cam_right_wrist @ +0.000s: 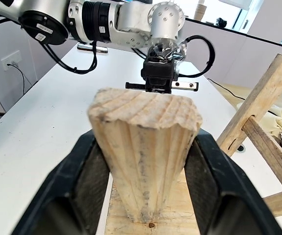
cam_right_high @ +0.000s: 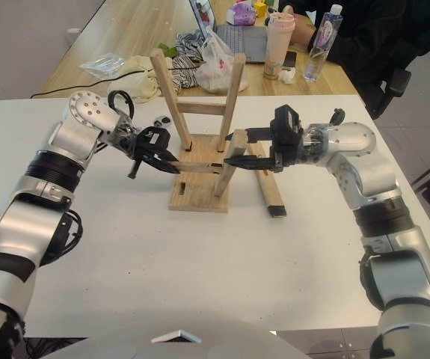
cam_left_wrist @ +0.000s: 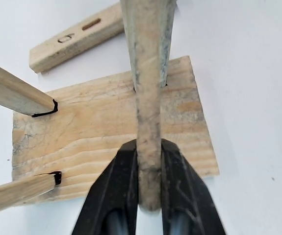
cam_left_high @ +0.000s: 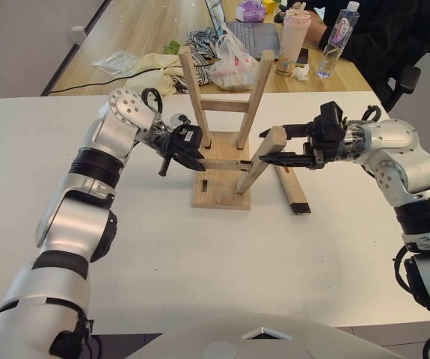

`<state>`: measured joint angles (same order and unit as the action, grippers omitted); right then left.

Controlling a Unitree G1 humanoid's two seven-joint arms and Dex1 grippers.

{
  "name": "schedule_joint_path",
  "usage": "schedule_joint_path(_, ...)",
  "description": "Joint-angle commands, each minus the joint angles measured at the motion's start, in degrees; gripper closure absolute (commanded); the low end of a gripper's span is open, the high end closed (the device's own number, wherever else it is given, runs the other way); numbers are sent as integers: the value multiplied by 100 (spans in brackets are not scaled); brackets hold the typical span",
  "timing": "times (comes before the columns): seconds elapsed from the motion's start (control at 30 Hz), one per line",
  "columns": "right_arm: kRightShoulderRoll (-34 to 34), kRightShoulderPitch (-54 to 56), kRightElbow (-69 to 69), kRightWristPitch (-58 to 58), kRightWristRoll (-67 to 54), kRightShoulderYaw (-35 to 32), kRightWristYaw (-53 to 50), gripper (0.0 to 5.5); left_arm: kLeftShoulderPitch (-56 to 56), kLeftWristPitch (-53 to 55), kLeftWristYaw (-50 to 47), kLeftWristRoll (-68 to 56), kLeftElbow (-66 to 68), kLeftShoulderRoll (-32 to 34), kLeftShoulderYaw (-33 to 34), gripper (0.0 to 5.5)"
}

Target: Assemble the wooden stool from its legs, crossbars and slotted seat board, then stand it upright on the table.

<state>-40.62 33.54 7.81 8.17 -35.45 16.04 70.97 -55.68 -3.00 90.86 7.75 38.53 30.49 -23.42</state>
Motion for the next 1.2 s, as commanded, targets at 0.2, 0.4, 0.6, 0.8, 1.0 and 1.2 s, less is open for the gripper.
schedule_joint_path(0.2,217,-775,83,408,1156,973,-29,345,-319,1956,163,-843,-2280,1293,-1108,513)
schedule_joint_path(0.4,181,-699,-80,612,1269,1027,-340,345,-324,2567,162,-1026,-2759,1578,-1405,513)
schedule_joint_path(0.6,98,-648,-258,759,1306,1097,-575,345,-252,2165,-304,105,-2283,1492,-1440,513)
schedule_joint_path(0.8,108,-555,-247,748,1283,1142,-656,345,-94,2003,-560,848,-2029,1158,-1679,513)
schedule_joint_path(1.0,142,-533,-245,728,1301,1216,-689,345,-122,1981,-750,964,-2170,541,-1616,513)
schedule_joint_path(1.2,172,-565,-208,708,1322,1253,-731,345,-93,2390,-610,430,-2702,248,-1086,513)
